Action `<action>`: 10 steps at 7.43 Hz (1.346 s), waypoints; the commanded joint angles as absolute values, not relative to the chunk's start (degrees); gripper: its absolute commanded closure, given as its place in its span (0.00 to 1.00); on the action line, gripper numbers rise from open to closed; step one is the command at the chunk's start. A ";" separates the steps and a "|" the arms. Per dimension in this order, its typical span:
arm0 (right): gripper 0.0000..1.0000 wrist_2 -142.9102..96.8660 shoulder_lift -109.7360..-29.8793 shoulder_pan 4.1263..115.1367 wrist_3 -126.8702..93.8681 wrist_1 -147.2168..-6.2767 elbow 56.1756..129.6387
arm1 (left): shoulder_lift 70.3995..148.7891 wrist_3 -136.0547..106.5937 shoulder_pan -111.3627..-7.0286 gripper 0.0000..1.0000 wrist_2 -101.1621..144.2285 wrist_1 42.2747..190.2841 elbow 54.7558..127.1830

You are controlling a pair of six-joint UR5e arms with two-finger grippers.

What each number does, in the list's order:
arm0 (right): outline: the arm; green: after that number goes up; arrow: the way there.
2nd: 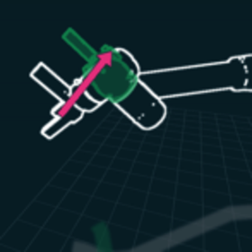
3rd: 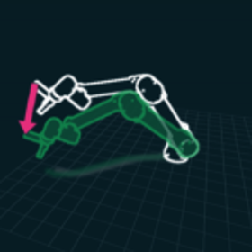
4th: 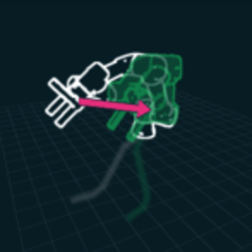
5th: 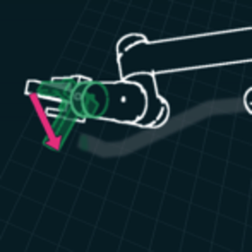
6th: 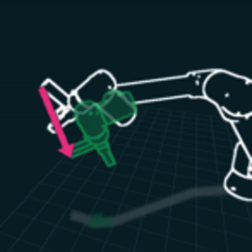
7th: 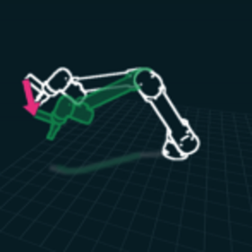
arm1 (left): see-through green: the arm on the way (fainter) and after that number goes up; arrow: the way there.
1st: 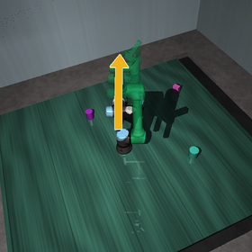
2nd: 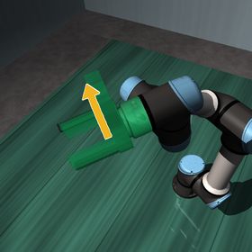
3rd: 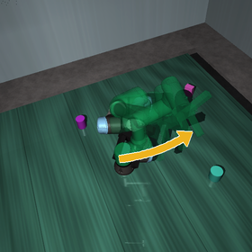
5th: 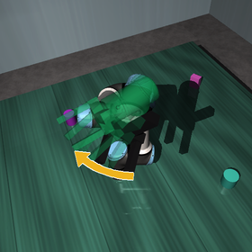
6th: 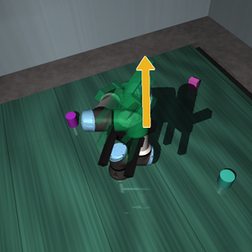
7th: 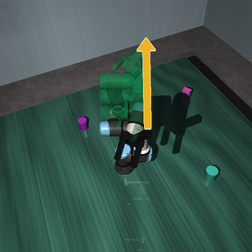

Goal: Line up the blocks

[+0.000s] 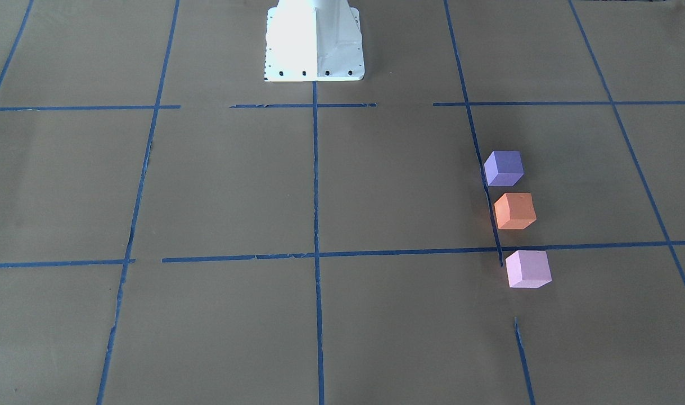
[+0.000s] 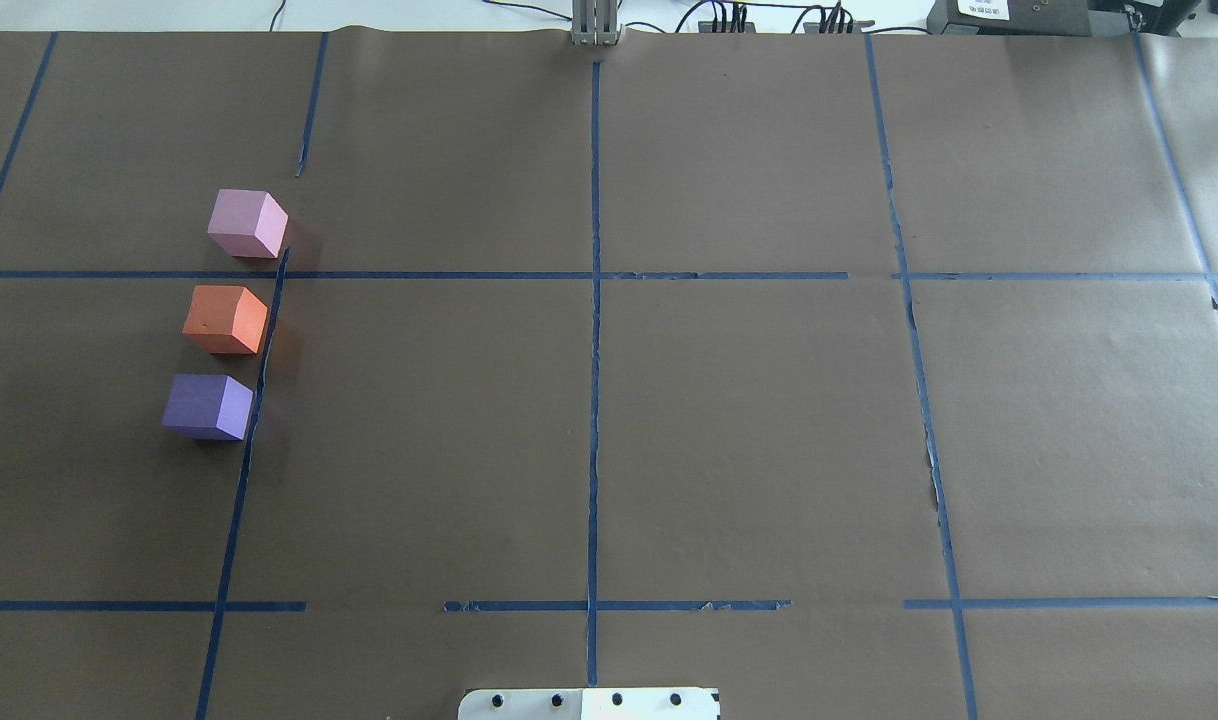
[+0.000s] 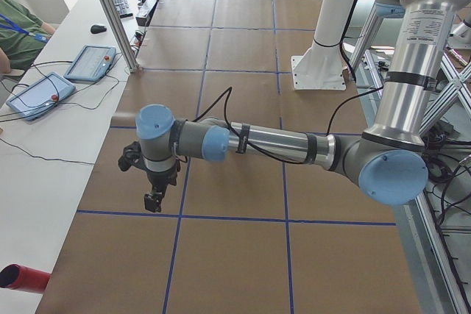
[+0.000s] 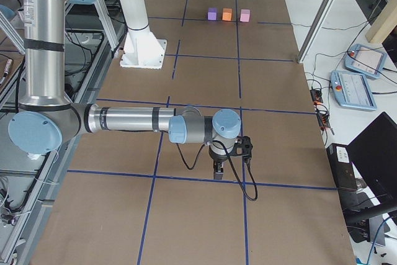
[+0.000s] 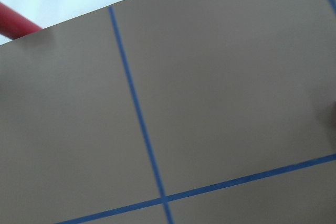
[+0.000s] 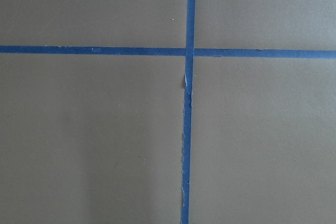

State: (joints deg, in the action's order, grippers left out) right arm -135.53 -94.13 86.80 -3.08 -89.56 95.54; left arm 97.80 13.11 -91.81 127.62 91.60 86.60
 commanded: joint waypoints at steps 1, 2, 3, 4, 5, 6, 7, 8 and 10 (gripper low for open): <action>0.00 -135.53 -94.13 86.75 -3.08 -89.56 95.54 | 95.63 13.54 -92.20 0.00 128.15 91.50 85.61; 0.00 -135.53 -94.13 86.84 -3.08 -89.56 95.54 | 94.41 13.45 -92.11 0.00 128.23 91.23 85.61; 0.00 -135.53 -94.13 86.84 -3.08 -89.56 95.54 | 94.39 13.45 -92.11 0.00 128.23 89.66 85.69; 0.00 -135.53 -94.13 86.84 -3.08 -89.56 95.54 | 94.22 13.45 -92.11 0.00 128.58 88.26 85.69; 0.00 -135.53 -94.13 86.75 -3.08 -89.56 95.54 | 94.22 13.45 -92.11 0.00 128.67 86.07 85.95; 0.00 -135.53 -94.13 86.75 -3.08 -89.56 95.54 | 94.31 13.45 -92.11 0.00 128.76 84.48 86.48; 0.00 -135.53 -94.13 86.84 -3.08 -89.56 95.54 | 94.39 13.45 -92.02 0.00 130.76 82.20 86.57; 0.00 -135.53 -94.13 86.75 -3.08 -89.56 95.54 | 94.48 13.45 -92.02 0.00 132.96 81.05 87.36; 0.00 -135.53 -94.13 86.84 -3.08 -89.56 95.54 | 94.48 13.53 -92.02 0.00 133.59 81.12 87.63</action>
